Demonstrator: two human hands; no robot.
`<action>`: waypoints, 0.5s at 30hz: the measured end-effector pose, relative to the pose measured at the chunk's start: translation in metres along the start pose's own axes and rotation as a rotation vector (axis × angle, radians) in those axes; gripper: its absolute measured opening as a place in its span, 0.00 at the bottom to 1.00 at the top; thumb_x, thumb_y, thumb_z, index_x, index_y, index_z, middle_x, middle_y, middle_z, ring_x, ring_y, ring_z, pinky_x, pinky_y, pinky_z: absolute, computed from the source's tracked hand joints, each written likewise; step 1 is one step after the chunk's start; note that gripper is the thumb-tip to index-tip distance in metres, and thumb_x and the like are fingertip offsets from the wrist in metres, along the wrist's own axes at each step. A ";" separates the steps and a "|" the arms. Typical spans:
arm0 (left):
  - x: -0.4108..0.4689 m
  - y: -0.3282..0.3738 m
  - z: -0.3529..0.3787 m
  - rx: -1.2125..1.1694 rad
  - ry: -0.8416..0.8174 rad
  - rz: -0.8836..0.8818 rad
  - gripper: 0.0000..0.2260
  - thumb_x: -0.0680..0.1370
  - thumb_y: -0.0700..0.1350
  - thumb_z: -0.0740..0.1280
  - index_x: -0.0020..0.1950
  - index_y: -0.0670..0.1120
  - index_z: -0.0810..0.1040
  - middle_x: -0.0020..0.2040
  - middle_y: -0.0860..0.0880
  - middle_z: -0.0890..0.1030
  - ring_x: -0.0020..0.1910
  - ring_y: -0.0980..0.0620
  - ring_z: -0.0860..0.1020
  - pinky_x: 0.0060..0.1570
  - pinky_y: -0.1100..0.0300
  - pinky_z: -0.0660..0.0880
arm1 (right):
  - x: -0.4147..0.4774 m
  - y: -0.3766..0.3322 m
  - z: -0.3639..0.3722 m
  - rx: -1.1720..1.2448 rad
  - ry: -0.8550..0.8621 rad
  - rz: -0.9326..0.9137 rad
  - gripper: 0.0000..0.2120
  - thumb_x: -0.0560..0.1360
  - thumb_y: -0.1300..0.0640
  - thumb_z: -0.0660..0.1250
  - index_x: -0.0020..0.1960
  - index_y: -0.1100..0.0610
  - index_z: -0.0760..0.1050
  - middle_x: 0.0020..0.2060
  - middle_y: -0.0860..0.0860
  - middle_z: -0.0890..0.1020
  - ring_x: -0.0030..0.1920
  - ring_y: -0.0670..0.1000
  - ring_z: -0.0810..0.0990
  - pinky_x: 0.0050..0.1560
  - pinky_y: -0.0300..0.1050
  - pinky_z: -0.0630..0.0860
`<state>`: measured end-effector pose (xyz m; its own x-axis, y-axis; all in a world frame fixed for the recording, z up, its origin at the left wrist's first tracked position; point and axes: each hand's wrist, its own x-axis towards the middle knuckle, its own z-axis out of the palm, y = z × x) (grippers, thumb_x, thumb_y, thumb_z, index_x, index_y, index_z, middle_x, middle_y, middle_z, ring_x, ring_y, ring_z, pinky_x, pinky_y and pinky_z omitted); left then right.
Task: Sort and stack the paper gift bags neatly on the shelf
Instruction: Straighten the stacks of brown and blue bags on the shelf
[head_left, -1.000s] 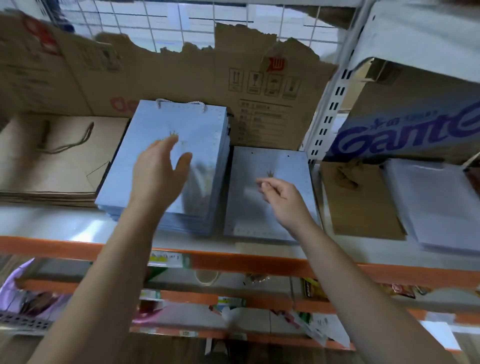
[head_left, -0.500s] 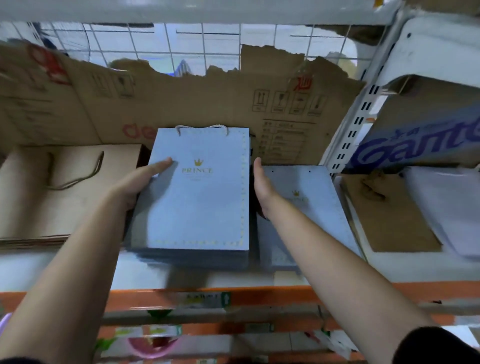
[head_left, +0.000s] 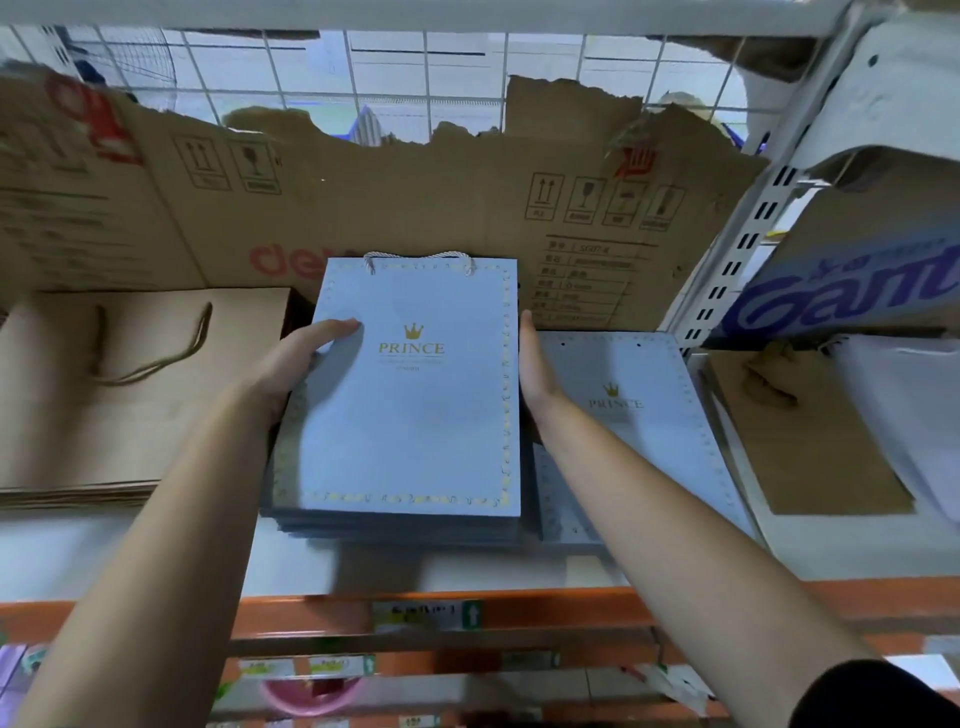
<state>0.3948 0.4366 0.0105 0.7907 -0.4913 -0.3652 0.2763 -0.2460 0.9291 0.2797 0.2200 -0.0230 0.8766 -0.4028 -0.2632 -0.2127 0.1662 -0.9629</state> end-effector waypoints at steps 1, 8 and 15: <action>0.001 0.001 -0.001 0.022 0.009 -0.003 0.13 0.75 0.53 0.68 0.53 0.46 0.83 0.49 0.45 0.85 0.41 0.45 0.84 0.45 0.54 0.79 | 0.000 0.000 -0.001 -0.021 -0.001 0.006 0.31 0.80 0.34 0.41 0.72 0.48 0.68 0.69 0.48 0.72 0.70 0.49 0.69 0.73 0.53 0.61; -0.004 0.019 0.009 0.434 0.365 0.200 0.18 0.67 0.56 0.72 0.49 0.46 0.77 0.46 0.49 0.82 0.46 0.47 0.80 0.44 0.52 0.77 | -0.009 -0.002 -0.017 -0.049 -0.015 -0.010 0.26 0.79 0.36 0.54 0.67 0.50 0.74 0.62 0.45 0.78 0.63 0.47 0.75 0.69 0.51 0.66; -0.019 0.026 0.086 1.051 0.549 0.639 0.23 0.77 0.46 0.67 0.70 0.37 0.70 0.71 0.35 0.68 0.71 0.36 0.65 0.66 0.43 0.65 | -0.049 -0.009 -0.082 -0.179 0.116 -0.174 0.08 0.80 0.57 0.62 0.55 0.52 0.78 0.50 0.49 0.83 0.54 0.49 0.81 0.57 0.44 0.77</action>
<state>0.3402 0.3674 0.0366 0.8062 -0.4253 0.4114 -0.5707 -0.7423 0.3511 0.2031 0.1649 -0.0059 0.8534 -0.5137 -0.0884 -0.1456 -0.0722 -0.9867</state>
